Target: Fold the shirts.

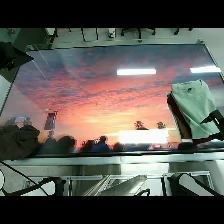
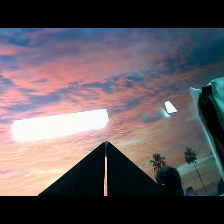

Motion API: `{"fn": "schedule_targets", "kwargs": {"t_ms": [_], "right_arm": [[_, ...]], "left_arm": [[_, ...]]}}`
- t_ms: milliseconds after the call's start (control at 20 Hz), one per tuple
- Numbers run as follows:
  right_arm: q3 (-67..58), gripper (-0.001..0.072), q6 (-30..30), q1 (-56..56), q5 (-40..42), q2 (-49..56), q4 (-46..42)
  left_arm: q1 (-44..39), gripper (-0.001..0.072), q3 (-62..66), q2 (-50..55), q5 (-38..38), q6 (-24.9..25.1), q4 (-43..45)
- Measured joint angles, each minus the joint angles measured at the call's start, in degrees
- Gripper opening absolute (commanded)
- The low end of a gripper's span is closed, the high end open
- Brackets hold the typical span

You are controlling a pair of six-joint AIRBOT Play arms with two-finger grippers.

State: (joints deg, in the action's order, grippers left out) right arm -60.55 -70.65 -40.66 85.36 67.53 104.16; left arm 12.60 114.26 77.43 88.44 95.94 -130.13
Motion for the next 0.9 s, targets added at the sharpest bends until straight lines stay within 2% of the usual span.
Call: {"fn": "schedule_targets", "kwargs": {"t_ms": [100,150,200,250,400,600,900], "right_arm": [[-3.1,0.0689,0.0,0.0,0.0,0.0,2.9],[-5.3,0.0576,-0.1,0.2,0.0,0.0,5.1],[-7.7,0.0239,-0.7,0.6,-0.1,0.0,7.7],[-9.8,0.005,-1.7,1.4,-0.7,-0.3,10.4],[-13.3,0.0026,-7.0,7.4,-4.4,-2.4,17.2],[-10.6,0.0025,-13.6,24.5,-10.1,-6.8,20.0],[7.8,0.0026,-15.6,55.4,-24.5,-11.9,16.3]], "left_arm": [[-0.7,0.0012,0.0,0.0,0.1,0.0,0.0],[-1.3,0.0012,0.0,0.0,0.1,0.0,0.0],[-1.9,0.0012,0.0,0.0,0.1,0.0,0.0],[-2.7,0.0012,0.0,0.0,0.1,0.0,0.0],[-6.3,0.0012,0.0,0.0,0.4,-0.1,0.0],[-14.6,0.0012,-6.2,-2.3,-1.0,-0.9,0.7],[-32.0,0.0012,-39.1,-14.4,-13.8,-3.0,7.0]]}}
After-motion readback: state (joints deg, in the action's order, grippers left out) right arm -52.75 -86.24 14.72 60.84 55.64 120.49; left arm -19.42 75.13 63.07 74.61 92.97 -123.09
